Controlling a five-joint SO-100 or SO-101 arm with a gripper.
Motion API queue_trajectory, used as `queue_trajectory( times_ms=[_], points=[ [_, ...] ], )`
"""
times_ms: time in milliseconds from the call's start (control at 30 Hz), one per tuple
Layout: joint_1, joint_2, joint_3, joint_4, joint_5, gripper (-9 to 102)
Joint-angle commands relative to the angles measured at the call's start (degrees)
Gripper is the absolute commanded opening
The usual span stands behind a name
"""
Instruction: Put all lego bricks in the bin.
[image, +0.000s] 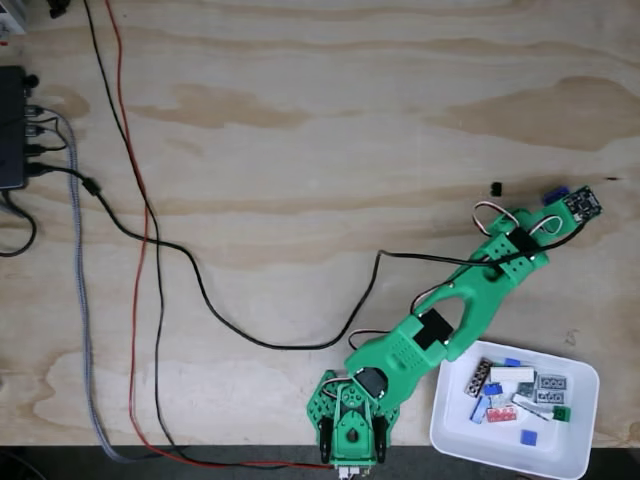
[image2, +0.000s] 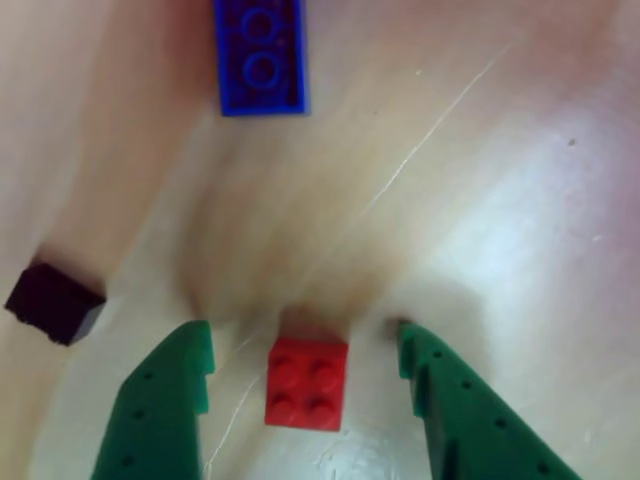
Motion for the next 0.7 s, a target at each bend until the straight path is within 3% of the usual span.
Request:
queue_trajectory(
  times_ms=[0, 133, 233, 367, 567, 667],
  points=[
    [-2.7, 4.0, 1.3, 0.2, -0.5, 21],
    [-3.0, 3.4, 1.1, 1.6, -0.3, 13],
    [-1.9, 3.3, 3.1, 0.4, -0.8, 0],
    [-0.4, 5.5, 4.4, 2.6, 0.1, 0],
    [8.6, 40.8, 5.6, 17.1, 3.7, 0],
    [18.7, 59.1, 4.0, 25.7, -1.1, 0]
  ],
)
